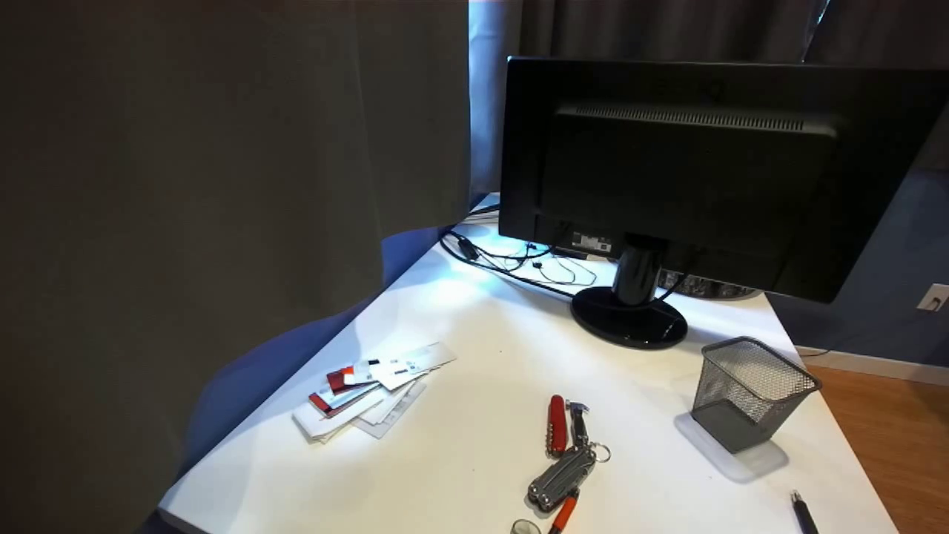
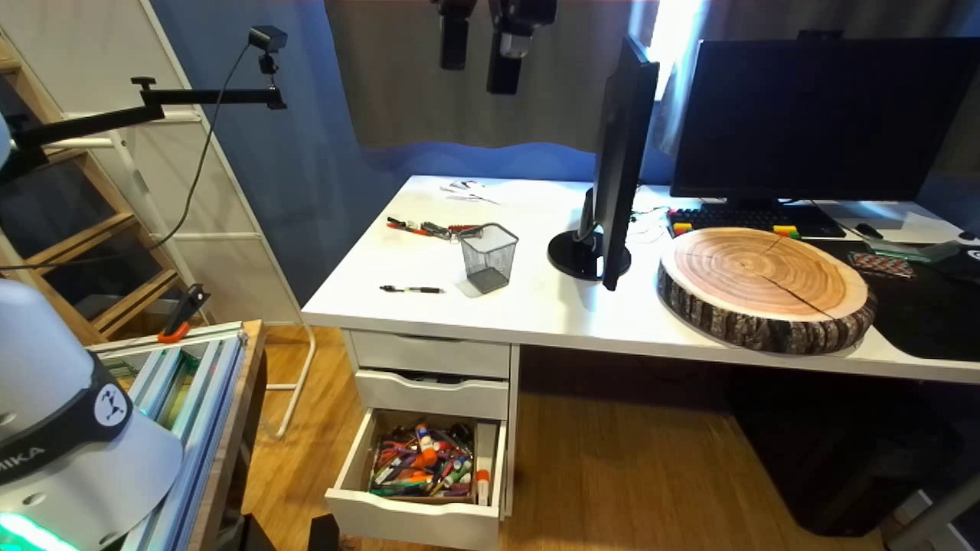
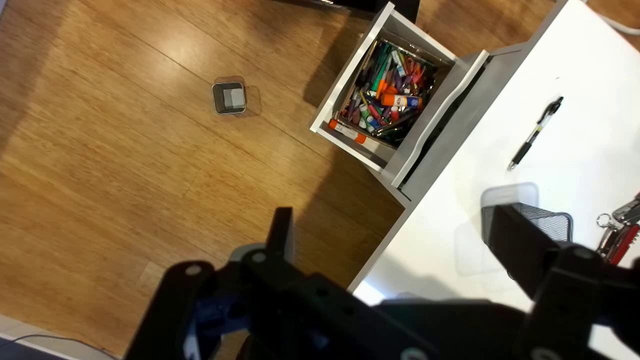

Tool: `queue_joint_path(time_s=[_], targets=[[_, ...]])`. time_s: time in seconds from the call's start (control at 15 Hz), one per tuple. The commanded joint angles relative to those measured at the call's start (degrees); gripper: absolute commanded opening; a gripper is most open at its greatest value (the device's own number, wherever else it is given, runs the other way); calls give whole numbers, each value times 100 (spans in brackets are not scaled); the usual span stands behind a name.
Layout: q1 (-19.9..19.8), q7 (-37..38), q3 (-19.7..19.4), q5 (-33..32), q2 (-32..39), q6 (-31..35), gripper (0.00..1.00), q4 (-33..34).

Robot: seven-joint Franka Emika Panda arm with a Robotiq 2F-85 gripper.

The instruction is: Open the second drawer from the top of the table, pick up the black pen from the table and put it in the second drawer from the top of the table, close the second open drawer from the top of the table

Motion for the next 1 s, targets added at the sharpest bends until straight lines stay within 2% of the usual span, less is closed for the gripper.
queue_joint_path(time_s=[0.0,0.13,0.2,0.33,0.53,0.67,0.73,0.93], targets=[[-20,-4,18,6,4,-15,100,13],[-20,-4,18,6,4,-15,100,13],[91,-463,-100,283,218,288,100,-117],[213,-590,-96,566,289,595,100,-370],[270,-411,-11,690,296,809,100,-613],[255,-374,-19,696,277,667,100,-629],[-20,-4,18,6,4,-15,100,13],[-20,-4,18,6,4,-15,100,13]])
